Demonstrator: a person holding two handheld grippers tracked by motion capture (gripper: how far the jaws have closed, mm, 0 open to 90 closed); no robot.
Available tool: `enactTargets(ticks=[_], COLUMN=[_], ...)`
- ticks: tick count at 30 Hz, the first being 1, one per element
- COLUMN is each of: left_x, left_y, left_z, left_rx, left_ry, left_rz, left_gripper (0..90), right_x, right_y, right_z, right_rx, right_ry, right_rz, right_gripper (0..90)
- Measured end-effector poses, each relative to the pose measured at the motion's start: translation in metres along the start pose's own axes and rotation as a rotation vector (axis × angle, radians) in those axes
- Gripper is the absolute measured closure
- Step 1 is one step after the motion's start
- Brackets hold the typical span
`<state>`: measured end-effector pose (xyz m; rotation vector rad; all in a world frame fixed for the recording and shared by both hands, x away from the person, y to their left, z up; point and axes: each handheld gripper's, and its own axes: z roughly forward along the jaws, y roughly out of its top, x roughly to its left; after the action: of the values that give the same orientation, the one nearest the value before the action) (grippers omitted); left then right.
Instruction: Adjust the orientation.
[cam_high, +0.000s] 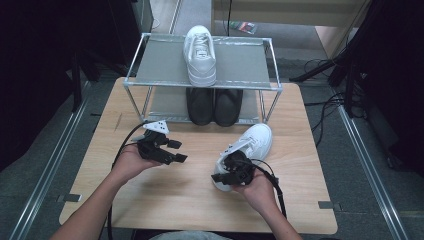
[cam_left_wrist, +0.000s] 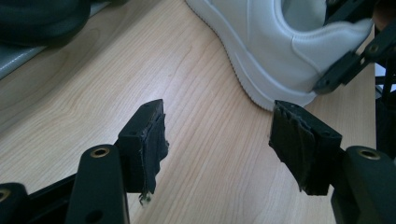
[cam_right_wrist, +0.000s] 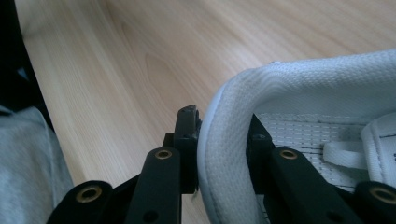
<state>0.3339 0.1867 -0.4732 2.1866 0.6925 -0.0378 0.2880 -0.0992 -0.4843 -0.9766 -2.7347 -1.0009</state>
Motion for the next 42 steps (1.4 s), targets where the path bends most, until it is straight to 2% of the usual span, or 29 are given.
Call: enactTargets(ticks=[2,6,9,12,14,17,21,24,25,26,27,28,30,31,35,37,40,42], left_x=[0.000,-0.001,-0.002,-0.003,-0.004,-0.006,-0.011,-0.016,-0.016,-0.018,-0.019,-0.021,-0.023,-0.023,-0.027,-0.026,-0.025,-0.027], left_y=[0.000,0.001,0.001,0.002,0.004,0.007,0.010,0.018,0.018,0.023,0.025,0.027,0.031,0.031,0.037,0.039,0.041,0.042], left_z=[0.001,0.003,0.004,0.005,0.006,0.010,0.015,0.021,0.021,0.024,0.027,0.029,0.034,0.034,0.050,0.057,0.067,0.070], left_rx=[0.000,0.010,0.006,0.000,-0.001,0.000,0.015,0.007,0.007,-0.003,-0.006,-0.005,-0.002,-0.002,0.000,0.006,0.008,0.014], left_ry=[-0.001,-0.008,-0.010,-0.030,-0.019,-0.024,-0.018,-0.046,-0.046,-0.063,-0.068,-0.068,-0.069,-0.069,-0.063,-0.065,-0.081,-0.082], left_rz=[0.000,0.004,0.008,0.009,0.019,0.030,0.041,0.038,0.038,0.039,0.037,0.036,0.042,0.042,0.041,0.034,0.009,0.015], left_gripper=[36.6,37.0,37.8,40.5,42.9,48.2,60.4,74.9,78.9,83.8,85.9,87.4,89.2,89.3,89.2,89.2,89.2,89.9], right_x=[0.001,-0.001,0.001,0.001,-0.001,-0.004,-0.013,-0.031,-0.031,-0.042,-0.046,-0.050,-0.060,-0.060,-0.082,-0.090,-0.093,-0.096], right_y=[-0.002,-0.002,-0.003,-0.005,-0.007,-0.013,-0.019,-0.029,-0.029,-0.034,-0.035,-0.037,-0.040,-0.040,-0.045,-0.045,-0.040,-0.035], right_z=[0.002,-0.003,-0.011,-0.029,-0.041,-0.058,-0.071,-0.084,-0.084,-0.088,-0.089,-0.090,-0.092,-0.092,-0.091,-0.089,-0.085,-0.082], right_rx=[-0.013,-0.050,-0.062,-0.123,-0.165,-0.217,-0.251,-0.289,-0.289,-0.297,-0.297,-0.299,-0.301,-0.301,-0.299,-0.309,-0.304,-0.322], right_ry=[-0.004,0.028,0.015,0.035,0.049,0.049,0.018,-0.042,-0.042,-0.084,-0.096,-0.120,-0.146,-0.146,-0.185,-0.199,-0.196,-0.212], right_rz=[-0.008,-0.003,-0.018,-0.015,-0.017,-0.008,0.018,0.061,0.061,0.101,0.115,0.130,0.171,0.171,0.249,0.253,0.247,0.248], right_gripper=[72.2,62.3,60.4,60.5,61.9,64.1,67.3,77.0,77.0,85.0,86.9,90.0,90.0,90.0,90.0,90.0,90.0,90.0])
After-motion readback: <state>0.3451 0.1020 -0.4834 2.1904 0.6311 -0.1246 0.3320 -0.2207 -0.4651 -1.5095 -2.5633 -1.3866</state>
